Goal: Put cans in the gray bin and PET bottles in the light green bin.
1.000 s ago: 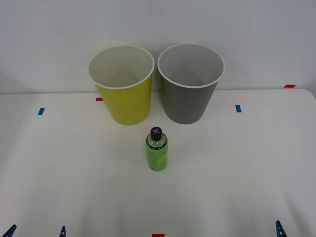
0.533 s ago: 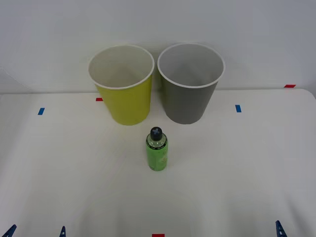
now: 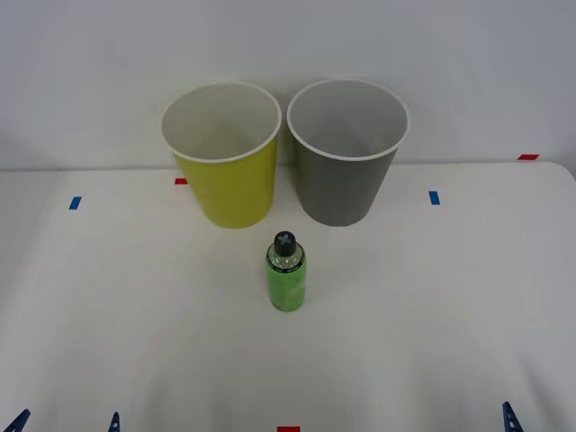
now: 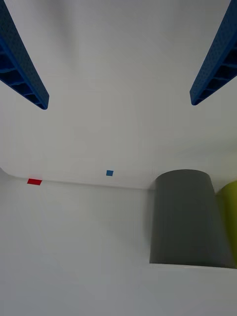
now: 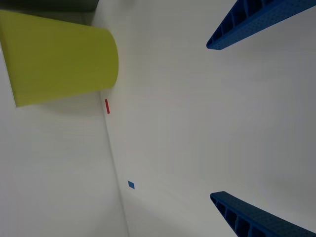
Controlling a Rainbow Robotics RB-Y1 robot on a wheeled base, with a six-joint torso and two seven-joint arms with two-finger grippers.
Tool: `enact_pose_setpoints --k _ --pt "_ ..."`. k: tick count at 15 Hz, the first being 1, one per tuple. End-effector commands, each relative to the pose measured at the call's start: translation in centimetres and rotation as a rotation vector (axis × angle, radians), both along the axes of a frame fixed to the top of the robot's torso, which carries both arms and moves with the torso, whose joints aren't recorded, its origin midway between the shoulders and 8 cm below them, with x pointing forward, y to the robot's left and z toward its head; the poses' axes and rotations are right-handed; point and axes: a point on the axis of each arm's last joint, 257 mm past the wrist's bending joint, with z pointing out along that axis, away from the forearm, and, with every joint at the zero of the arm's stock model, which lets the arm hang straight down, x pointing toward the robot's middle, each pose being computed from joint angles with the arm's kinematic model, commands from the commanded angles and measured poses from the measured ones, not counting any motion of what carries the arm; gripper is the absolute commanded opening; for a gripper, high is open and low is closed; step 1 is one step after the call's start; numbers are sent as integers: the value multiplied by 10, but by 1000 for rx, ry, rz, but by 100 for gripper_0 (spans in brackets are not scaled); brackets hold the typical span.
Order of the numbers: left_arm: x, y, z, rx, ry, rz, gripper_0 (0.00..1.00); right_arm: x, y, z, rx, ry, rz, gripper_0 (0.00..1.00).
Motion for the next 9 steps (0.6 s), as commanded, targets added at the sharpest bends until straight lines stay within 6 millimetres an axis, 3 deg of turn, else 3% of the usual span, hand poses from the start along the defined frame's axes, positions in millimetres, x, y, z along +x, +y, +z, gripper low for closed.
enact_pose_setpoints --k 1,9 --pt "0 0 0 0 0 0 100 0 0 0 0 0 0 100" --pt "0 0 0 0 0 0 100 0 0 0 0 0 0 100"
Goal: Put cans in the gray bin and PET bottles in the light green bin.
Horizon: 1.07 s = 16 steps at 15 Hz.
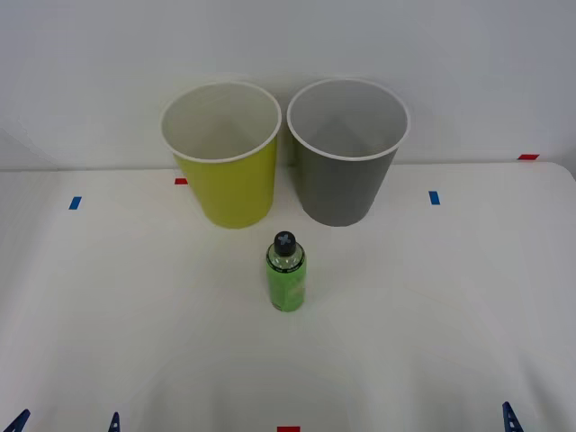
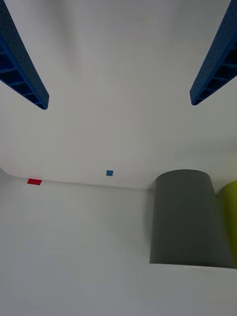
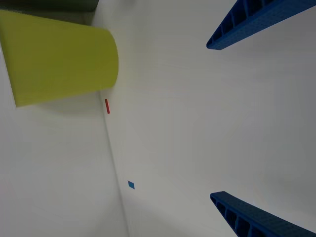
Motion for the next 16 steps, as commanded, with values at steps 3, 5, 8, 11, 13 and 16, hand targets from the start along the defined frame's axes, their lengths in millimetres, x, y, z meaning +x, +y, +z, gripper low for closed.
enact_pose_setpoints --k 3,5,8,11,13,16 --pt "0 0 0 0 0 0 100 0 0 0 0 0 0 100" --pt "0 0 0 0 0 0 100 0 0 0 0 0 0 100" --pt "0 0 0 0 0 0 100 0 0 0 0 0 0 100" --pt "0 0 0 0 0 0 100 0 0 0 0 0 0 100" --pt "0 0 0 0 0 0 100 0 0 0 0 0 0 100" --pt "0 0 0 0 0 0 100 0 0 0 0 0 0 100"
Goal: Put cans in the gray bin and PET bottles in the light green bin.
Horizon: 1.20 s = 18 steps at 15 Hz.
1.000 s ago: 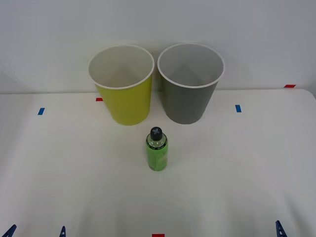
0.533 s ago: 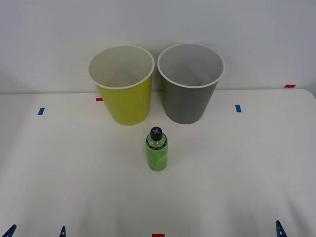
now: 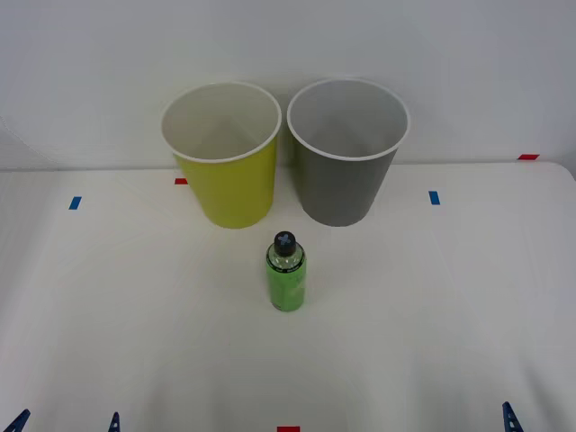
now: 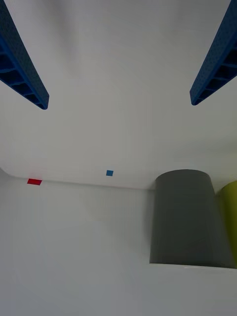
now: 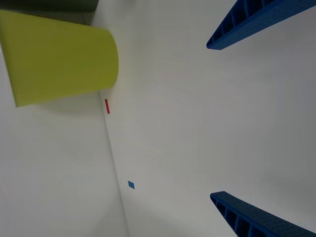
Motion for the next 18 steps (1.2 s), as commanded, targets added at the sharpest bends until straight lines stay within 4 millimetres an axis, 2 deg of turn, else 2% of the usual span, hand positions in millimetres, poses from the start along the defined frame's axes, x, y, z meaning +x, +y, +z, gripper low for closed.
enact_pose_setpoints --k 1,13,14,16,18 --pt "0 0 0 0 0 0 100 0 0 0 0 0 0 100" --pt "0 0 0 0 0 0 100 0 0 0 0 0 0 100" --pt "-2 -3 -14 -19 18 -7 100 0 0 0 0 0 0 100" --pt "-2 -9 6 -34 -60 -40 100 0 0 0 0 0 0 100" --pt "0 -17 12 -38 -82 -98 100 0 0 0 0 0 0 100"
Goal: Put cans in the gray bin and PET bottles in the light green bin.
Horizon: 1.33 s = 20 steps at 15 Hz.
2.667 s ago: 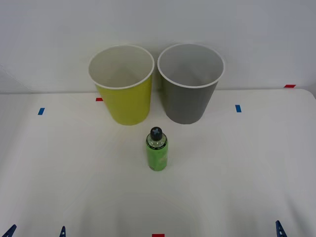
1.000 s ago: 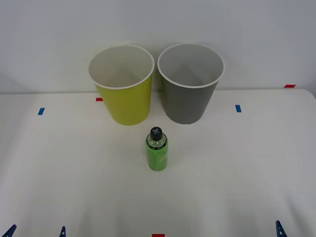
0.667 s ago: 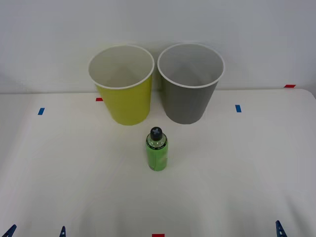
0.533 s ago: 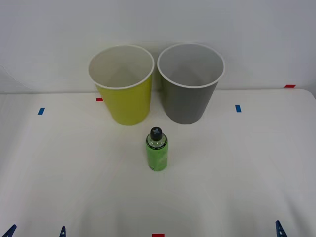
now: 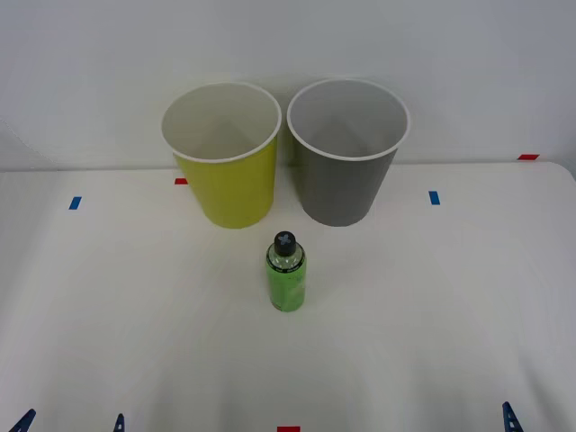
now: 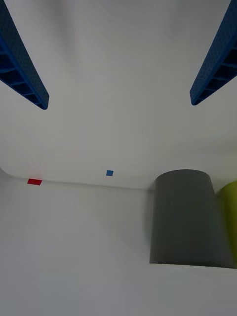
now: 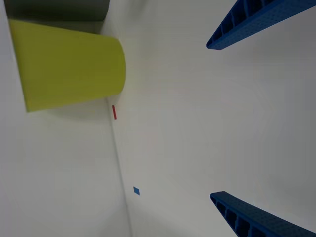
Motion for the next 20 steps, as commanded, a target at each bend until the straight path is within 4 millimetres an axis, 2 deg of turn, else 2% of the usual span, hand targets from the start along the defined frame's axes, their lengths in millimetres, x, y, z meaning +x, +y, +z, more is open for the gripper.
enact_pose_setpoints --k 1,6,10,11,15,18,20 --pt "5 -14 11 -29 -44 -103 100 0 0 0 0 0 0 100" --pt "33 -33 -7 -32 -45 -286 100 0 0 0 0 0 0 100" --pt "68 -71 -18 -59 -20 -427 100 0 0 0 0 0 0 100" --pt "82 -84 -17 -79 -21 -454 100 0 0 0 0 0 0 100" --pt "116 -128 -8 -122 -17 -566 100 0 0 0 0 0 0 100" --pt "137 -151 3 -156 -21 -621 100 0 0 0 0 0 0 100" --pt "144 -160 8 -157 -27 -642 100 0 0 0 0 0 0 100"
